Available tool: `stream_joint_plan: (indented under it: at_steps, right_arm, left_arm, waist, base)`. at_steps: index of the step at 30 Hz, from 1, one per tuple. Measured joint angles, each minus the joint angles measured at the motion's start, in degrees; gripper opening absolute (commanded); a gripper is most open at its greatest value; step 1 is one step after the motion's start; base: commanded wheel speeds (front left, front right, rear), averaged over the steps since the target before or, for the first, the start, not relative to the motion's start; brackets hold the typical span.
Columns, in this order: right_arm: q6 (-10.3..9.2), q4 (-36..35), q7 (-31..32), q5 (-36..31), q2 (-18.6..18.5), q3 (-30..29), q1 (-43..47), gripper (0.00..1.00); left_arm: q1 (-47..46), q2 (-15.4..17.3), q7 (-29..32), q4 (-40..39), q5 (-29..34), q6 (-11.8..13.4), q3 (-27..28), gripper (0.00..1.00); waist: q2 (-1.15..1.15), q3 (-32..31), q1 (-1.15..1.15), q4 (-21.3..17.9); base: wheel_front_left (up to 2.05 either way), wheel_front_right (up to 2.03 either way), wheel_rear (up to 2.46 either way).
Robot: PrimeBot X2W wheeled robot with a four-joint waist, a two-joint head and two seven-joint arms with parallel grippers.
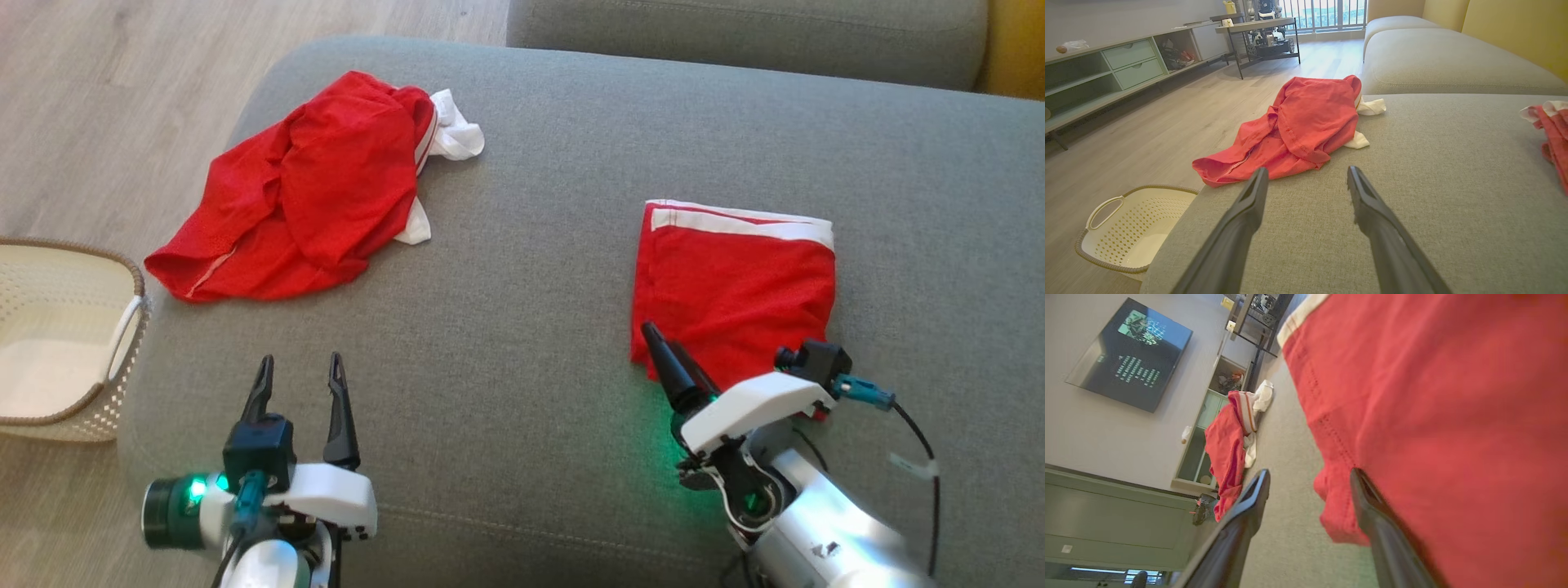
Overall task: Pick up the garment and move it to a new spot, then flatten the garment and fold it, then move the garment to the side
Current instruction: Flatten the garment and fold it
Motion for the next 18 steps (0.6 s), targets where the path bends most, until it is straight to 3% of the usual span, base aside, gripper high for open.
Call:
stream_joint_plan:
  at_steps: [8, 13, 18]
  right_arm:
    - [0.0, 6.46, -0.11, -0.01, 0.04, 2.5, -4.47, 1.0]
    - [0.0, 6.21, -0.76, 0.3, 0.02, 3.43, -5.22, 1.0]
    - [0.0, 3.78, -1.33, -3.39, -0.53, 3.45, -5.32, 1.0]
  left_arm:
    - [-0.11, -0.13, -0.01, 0.04, 0.0, -0.01, -0.31, 1.0]
    - [-0.12, -0.13, 0.0, 0.11, 0.0, -0.02, -0.1, 1.0]
    - [-0.09, -0.12, 0.0, -0.21, 0.02, -0.05, 0.04, 1.0]
  waist:
    - [0.0, 1.01, 0.0, -0.08]
    - [0.0, 0.69, 0.0, -1.42]
    - [0.0, -0.41, 0.0, -3.55]
  base:
    - [0.0, 0.0, 0.0]
    - [0.0, 0.0, 0.0]
    - [0.0, 0.0, 0.0]
